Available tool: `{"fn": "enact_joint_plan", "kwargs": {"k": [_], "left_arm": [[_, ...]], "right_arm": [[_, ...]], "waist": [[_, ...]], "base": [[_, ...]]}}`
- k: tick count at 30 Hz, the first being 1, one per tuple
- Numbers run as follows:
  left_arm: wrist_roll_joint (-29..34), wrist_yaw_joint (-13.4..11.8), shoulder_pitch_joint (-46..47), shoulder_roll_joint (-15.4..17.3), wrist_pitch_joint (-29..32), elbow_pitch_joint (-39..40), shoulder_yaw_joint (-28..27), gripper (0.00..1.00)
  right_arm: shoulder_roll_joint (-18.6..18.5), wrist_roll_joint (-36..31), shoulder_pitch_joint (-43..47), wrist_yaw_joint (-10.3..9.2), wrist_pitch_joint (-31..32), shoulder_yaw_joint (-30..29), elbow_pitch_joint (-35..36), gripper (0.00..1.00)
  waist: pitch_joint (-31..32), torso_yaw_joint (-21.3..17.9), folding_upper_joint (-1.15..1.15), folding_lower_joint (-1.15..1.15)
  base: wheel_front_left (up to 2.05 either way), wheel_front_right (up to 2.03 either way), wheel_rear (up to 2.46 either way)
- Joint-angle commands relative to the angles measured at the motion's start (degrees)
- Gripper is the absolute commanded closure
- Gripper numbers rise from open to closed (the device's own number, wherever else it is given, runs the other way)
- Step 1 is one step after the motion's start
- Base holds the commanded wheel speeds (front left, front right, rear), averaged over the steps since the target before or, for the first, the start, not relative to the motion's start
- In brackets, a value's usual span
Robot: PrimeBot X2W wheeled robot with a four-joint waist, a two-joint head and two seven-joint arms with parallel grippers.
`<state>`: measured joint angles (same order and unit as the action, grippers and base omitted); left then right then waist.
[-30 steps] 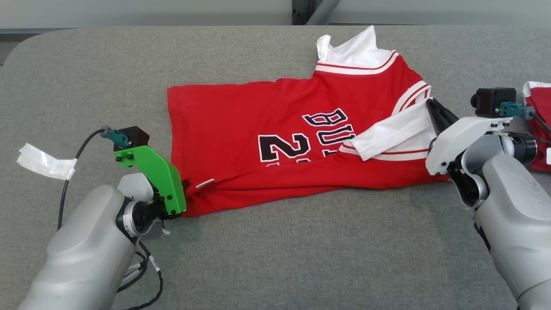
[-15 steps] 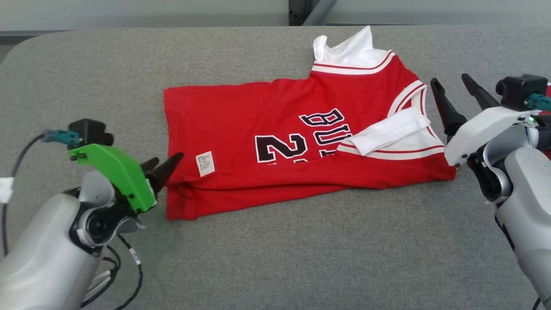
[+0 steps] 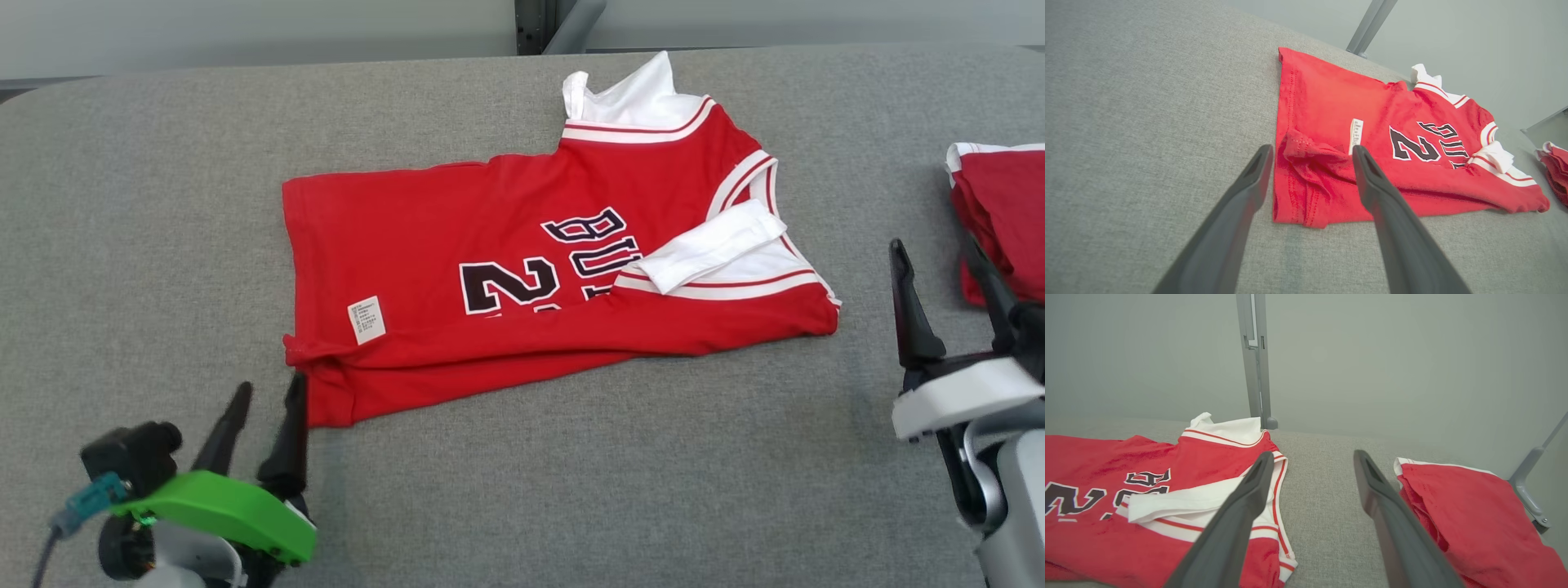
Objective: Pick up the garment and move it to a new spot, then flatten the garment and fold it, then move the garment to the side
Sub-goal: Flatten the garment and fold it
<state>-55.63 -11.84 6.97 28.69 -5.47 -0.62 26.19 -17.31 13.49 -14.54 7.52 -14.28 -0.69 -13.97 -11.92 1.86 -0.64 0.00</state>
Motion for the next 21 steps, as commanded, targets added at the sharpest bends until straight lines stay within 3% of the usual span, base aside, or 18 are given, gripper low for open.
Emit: {"fn": "enact_joint_plan", "kwargs": {"k": [1,4,8,21], "left_arm": [[0.4,0.3,-0.8,-0.7,-1.2,0.0,0.2,0.0],[2.7,0.5,-2.3,-3.1,-5.7,-2.6,1.4,0.0],[4.1,1.5,-1.1,-5.7,-6.6,-7.7,3.5,0.0],[2.5,4.3,8.5,-8.5,3.4,-20.0,8.0,0.0]], "right_arm": [[0.3,-1.0,1.2,-0.06,-0.4,-0.4,0.4,0.0],[3.3,-3.7,4.7,-0.06,-0.7,-3.1,0.9,0.0],[4.8,-5.7,6.2,-0.07,-0.9,-3.4,-1.4,0.0],[1.8,-3.8,-3.9,-0.07,9.2,2.6,-12.1,0.0]], "waist": [[-0.1,0.1,0.64,0.0],[-0.5,0.7,0.64,0.0],[-0.7,1.3,0.64,0.0],[-1.1,1.7,0.64,0.0]], "base": [[0.0,0.0,0.0],[0.0,0.0,0.0],[0.0,0.0,0.0],[0.0,0.0,0.0]]}}
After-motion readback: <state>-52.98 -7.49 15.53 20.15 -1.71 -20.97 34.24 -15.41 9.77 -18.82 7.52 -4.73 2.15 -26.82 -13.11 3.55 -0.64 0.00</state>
